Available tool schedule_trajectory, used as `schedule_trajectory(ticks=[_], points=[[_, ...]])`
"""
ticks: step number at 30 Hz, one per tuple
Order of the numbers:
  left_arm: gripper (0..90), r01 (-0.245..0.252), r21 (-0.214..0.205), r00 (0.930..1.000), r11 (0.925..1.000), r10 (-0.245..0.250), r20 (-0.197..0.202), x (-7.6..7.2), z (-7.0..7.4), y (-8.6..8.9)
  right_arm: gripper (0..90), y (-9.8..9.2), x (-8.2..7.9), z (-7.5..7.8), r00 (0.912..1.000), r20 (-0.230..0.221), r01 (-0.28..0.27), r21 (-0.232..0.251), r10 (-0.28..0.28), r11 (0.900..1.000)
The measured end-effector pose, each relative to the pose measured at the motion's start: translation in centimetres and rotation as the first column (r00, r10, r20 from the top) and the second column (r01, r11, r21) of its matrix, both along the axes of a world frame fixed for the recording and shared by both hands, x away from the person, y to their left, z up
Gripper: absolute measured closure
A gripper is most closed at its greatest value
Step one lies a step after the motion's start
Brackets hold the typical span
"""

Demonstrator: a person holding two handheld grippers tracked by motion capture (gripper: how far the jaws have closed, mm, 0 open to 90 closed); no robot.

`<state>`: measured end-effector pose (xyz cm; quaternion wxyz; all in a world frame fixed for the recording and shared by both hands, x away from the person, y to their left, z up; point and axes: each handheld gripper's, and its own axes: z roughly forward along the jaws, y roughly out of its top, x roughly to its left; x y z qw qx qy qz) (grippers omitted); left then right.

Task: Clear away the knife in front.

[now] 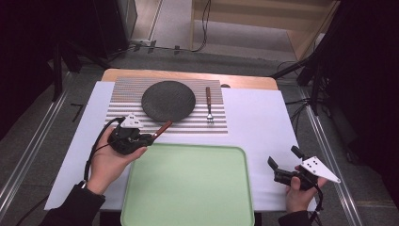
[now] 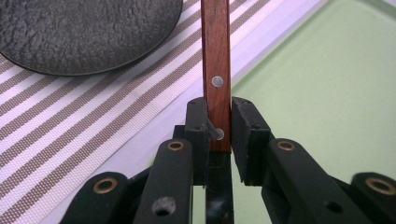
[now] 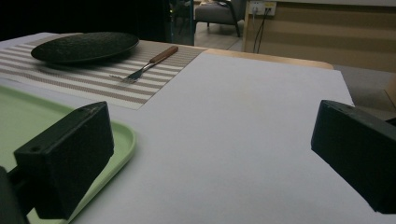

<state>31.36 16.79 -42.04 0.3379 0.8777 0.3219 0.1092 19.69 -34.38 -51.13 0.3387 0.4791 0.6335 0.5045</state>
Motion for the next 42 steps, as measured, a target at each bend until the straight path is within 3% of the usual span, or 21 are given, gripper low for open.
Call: schedule_trajectory(ticks=[9, 16, 31, 42], points=[[77.6, 0.029, -0.015, 0.9995, 0.9995, -0.029, -0.014, -1.4, -0.4, -0.6, 0.0, 0.0, 0.0, 0.0, 1.0000, -0.001, 0.000, 0.001, 0.000, 1.0000], [77.6, 0.048, -0.002, 0.9987, 0.9989, -0.048, -0.015, -2.2, -0.8, -1.2, 0.0, 0.0, 0.0, 0.0, 1.0000, -0.005, 0.001, 0.003, -0.001, 1.0000], [77.6, 0.086, -0.013, 0.9945, 0.9962, -0.086, -0.060, -4.8, -2.3, -2.4, 0.0, 0.0, 0.0, 0.0, 1.0000, -0.003, 0.001, 0.002, -0.001, 1.0000], [77.5, 0.076, -0.012, 0.9933, 0.9971, -0.076, -0.087, -5.9, -4.0, -2.7, 0.0, 0.1, 0.0, 0.0, 1.0000, -0.004, 0.002, 0.001, -0.002, 1.0000]])
